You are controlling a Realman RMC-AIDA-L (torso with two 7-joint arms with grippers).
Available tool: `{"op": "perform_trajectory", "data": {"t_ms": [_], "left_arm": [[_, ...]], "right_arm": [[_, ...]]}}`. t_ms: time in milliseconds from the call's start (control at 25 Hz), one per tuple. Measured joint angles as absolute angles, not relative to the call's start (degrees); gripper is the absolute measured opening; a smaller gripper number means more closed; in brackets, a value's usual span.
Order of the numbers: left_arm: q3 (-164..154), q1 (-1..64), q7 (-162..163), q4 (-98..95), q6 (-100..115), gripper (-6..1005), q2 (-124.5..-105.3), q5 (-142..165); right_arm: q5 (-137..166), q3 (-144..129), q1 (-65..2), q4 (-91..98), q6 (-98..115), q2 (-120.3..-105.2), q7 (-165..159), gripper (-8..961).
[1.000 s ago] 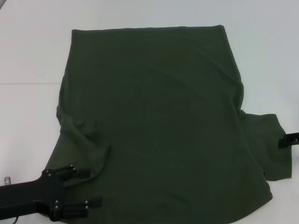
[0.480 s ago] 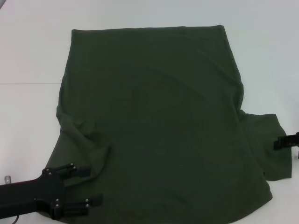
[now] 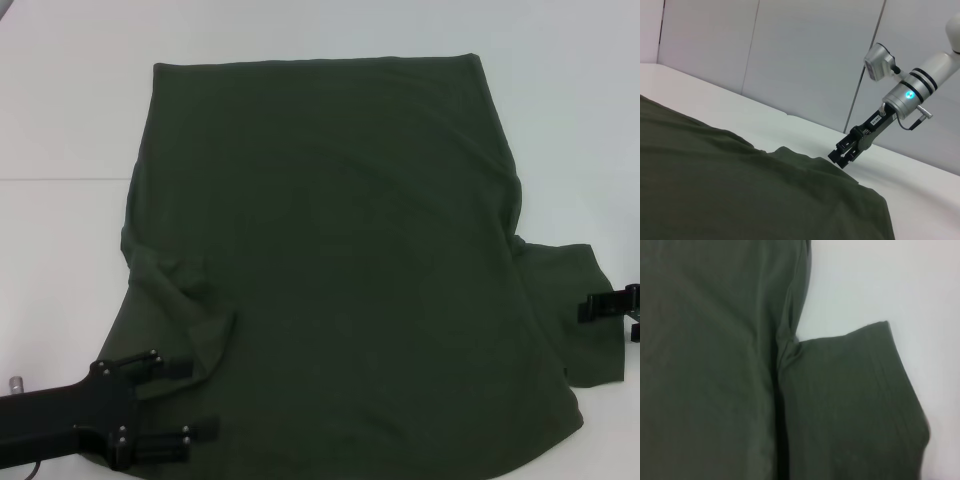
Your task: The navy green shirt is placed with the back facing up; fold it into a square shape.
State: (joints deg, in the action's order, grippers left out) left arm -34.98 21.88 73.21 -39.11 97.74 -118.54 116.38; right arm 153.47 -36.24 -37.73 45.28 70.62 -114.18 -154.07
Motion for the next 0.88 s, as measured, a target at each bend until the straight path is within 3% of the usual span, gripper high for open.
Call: {"op": "perform_trajectory", "data": {"t_ms": [880], "left_arm": [[-34.98, 21.88, 73.27, -39.11, 97.73, 890, -118.54, 116.59]], "right_arm": [[153.51, -37.64, -38.43, 42.36, 67.52, -114.29, -154.07, 922]]}}
